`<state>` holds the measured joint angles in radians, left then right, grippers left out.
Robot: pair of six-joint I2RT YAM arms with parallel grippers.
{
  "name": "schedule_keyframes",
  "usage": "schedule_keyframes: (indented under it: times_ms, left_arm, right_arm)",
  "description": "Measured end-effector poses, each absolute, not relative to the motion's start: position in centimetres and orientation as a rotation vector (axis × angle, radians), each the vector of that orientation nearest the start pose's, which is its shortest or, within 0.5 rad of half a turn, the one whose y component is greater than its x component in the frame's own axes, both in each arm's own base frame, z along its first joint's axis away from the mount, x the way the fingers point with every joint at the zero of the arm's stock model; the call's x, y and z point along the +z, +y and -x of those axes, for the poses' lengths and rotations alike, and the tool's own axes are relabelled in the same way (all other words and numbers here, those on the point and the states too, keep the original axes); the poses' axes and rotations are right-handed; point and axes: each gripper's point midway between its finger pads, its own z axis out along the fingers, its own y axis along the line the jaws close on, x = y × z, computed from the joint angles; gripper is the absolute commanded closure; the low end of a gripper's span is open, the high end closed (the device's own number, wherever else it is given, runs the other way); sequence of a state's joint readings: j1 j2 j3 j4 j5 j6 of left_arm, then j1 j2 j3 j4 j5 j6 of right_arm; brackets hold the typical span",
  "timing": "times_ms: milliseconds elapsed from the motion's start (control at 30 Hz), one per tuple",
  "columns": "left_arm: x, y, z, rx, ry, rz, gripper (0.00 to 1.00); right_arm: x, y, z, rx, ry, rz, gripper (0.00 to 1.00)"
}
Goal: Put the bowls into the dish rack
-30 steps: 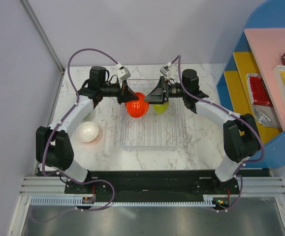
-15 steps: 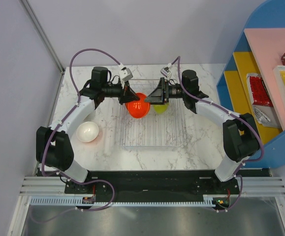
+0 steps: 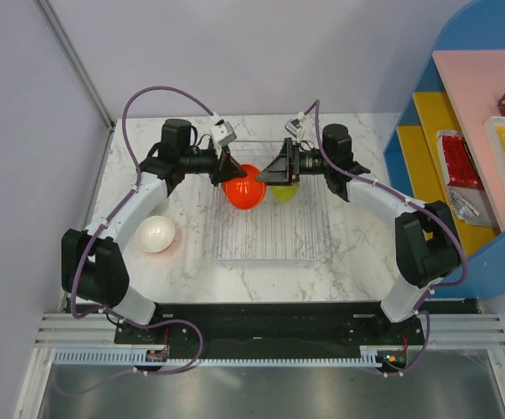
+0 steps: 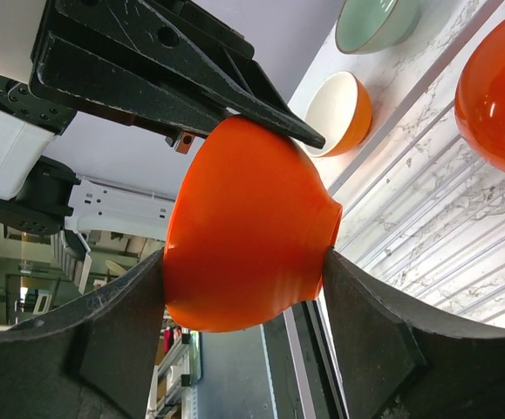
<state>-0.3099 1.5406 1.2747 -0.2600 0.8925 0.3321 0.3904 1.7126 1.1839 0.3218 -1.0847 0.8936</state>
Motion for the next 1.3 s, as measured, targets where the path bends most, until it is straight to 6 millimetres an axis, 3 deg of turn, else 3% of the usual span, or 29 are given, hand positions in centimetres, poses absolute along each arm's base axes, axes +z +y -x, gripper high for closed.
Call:
schedule_keyframes:
  times_ms: [167,200,233,333,533,800,833,900,1100,1300]
  left_arm:
    - [23.9,-24.6,-35.3,-0.898,1.667,-1.110,0.97]
    - [23.9,-24.6,-35.3,-0.895,1.669,-1.110,0.93]
    - [23.8,-24.5,-35.3,-0.891,1.673,-1.109,0.82]
    - [23.7,-24.5,-35.2,-0.890,1.681,-1.110,0.71]
    - [24.4,-24.5,-35.4,-0.877,1.653,-1.109,0.71]
    - [24.9,-24.6,-35.7,-0.863,1.633,-1.104,0.29]
    - [24.9,-24.5,-35.7,-0.863,1.634,-1.100,0.12]
    - [25.1,-24.5,-35.8,-0.857,1.634,-1.095,0.01]
    - [25.7,-23.1,-35.6,-0.819,1.638,-1.060,0.00]
    - [27.2,-16.6,-36.7,-0.683,1.677,-0.890,0.00]
  right_arm:
    - [24.9,31.7,-32.1,1.803,2.042,0.427,1.00]
    - [24.8,31.7,-32.0,1.800,2.046,0.429,1.00]
    - [24.7,31.7,-32.0,1.798,2.049,0.430,1.00]
    - [24.4,31.6,-31.9,1.786,2.061,0.437,1.00]
    - [23.3,31.8,-31.4,1.745,2.107,0.441,1.00]
    - [21.9,31.5,-31.6,1.681,2.156,0.424,1.00]
    - [21.7,31.4,-31.6,1.673,2.164,0.421,1.00]
    - [21.2,31.3,-31.7,1.647,2.178,0.415,1.00]
    - [19.9,30.5,-32.1,1.515,2.236,0.401,1.00]
    - [20.6,28.5,-32.7,1.251,2.241,0.467,1.00]
